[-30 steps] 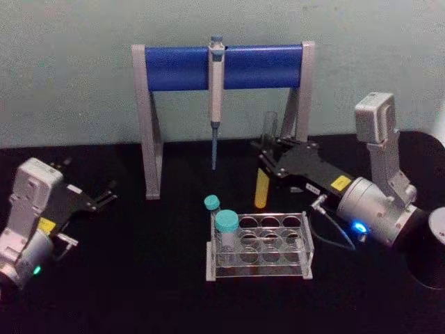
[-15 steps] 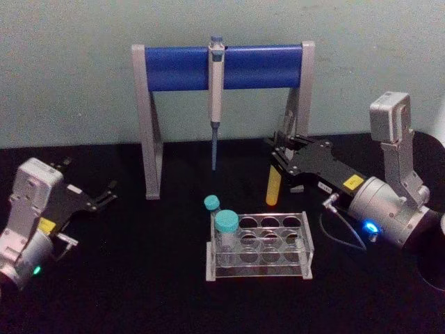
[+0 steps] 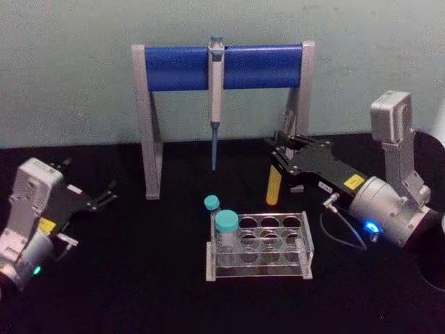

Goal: Pick up the test tube from the test tube rack, shake it, then place it back into the test tube rack.

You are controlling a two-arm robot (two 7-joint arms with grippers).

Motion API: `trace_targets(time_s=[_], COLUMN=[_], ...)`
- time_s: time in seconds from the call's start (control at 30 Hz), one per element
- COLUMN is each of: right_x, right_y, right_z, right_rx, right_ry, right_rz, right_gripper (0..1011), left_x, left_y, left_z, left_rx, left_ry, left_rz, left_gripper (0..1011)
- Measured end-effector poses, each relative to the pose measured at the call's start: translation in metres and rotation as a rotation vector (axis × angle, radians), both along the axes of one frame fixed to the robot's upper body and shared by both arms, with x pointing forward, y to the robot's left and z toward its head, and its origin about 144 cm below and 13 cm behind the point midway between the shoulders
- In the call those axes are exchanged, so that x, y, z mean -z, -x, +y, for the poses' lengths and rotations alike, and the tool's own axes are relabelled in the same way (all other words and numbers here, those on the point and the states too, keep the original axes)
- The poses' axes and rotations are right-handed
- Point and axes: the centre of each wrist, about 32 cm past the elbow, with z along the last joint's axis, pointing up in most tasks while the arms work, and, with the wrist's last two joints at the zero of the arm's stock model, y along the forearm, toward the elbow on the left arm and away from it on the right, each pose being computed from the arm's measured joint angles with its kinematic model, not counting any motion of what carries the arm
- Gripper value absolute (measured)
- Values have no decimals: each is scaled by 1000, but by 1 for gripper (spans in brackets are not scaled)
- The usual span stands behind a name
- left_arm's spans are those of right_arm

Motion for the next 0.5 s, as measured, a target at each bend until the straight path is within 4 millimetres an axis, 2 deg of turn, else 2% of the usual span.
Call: trace_targets(time_s=[0.5], right_x=[-2], right_y=[9], right_z=[-3], right_rx=[-22], right_ry=[-15], right_rz=[-5], right_gripper=[232], left_x=[0], left_y=[0], left_z=[0], left_rx=[0], left_ry=[0], left_rz=[0], left_gripper=[1010])
